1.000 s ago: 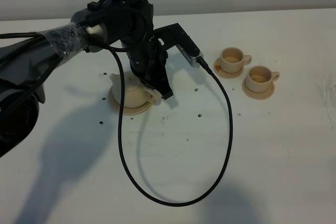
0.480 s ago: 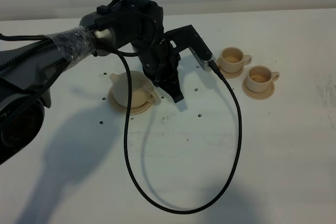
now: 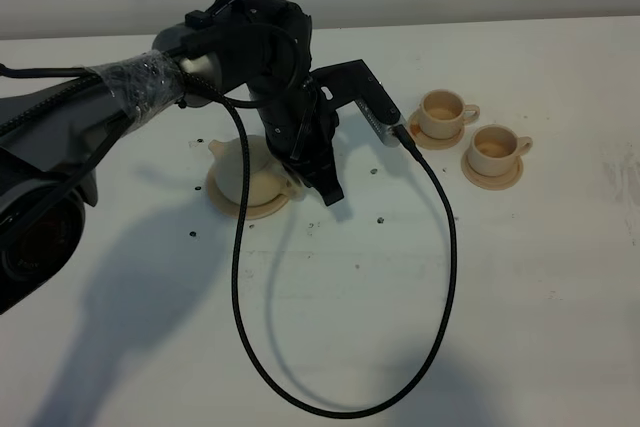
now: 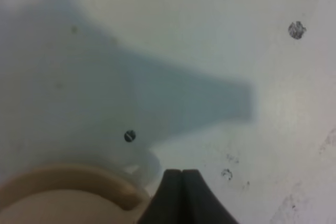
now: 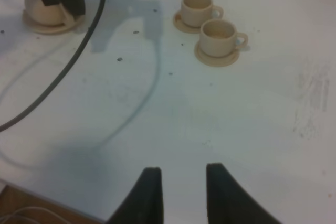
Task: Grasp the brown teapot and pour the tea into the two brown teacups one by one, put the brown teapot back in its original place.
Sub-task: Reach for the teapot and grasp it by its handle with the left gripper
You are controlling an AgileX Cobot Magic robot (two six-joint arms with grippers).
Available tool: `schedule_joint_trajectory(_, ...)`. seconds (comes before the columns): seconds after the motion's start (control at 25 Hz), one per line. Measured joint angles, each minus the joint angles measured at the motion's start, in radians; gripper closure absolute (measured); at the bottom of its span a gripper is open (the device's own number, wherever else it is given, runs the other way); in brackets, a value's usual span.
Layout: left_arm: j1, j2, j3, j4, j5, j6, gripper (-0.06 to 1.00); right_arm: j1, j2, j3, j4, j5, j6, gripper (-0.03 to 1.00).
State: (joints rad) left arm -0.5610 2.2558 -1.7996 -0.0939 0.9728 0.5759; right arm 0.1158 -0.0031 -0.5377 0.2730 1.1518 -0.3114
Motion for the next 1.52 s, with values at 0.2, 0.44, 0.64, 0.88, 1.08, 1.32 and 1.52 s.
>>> schedule_joint_trajectory(0.2, -0.002, 0.000, 0.000, 0.000, 0.025, 0.000, 1.00, 0.000, 0.000, 0.000, 0.000, 0.000, 0.000, 0.75)
schedule_joint_trajectory(0.44, -0.003, 0.000, 0.000, 0.010, -0.032, -0.061, 1.00, 0.000, 0.000, 0.000, 0.000, 0.000, 0.000, 0.75)
schedule_joint_trajectory(0.64, -0.003, -0.002, 0.000, 0.018, -0.088, -0.097, 1.00, 0.000, 0.000, 0.000, 0.000, 0.000, 0.000, 0.75)
schedule_joint_trajectory(0.88, -0.003, 0.002, 0.000, 0.039, -0.059, -0.105, 1.00, 0.000, 0.000, 0.000, 0.000, 0.000, 0.000, 0.75)
schedule_joint_trajectory(1.08, -0.003, 0.019, 0.000, 0.067, -0.033, -0.124, 1.00, 0.000, 0.000, 0.000, 0.000, 0.000, 0.000, 0.75)
schedule_joint_trajectory(1.32, -0.003, 0.022, 0.000, 0.067, -0.017, -0.126, 1.00, 0.000, 0.000, 0.000, 0.000, 0.000, 0.000, 0.75)
schedule_joint_trajectory(1.52, -0.003, 0.022, 0.000, 0.067, 0.032, -0.116, 1.00, 0.000, 0.000, 0.000, 0.000, 0.000, 0.000, 0.75)
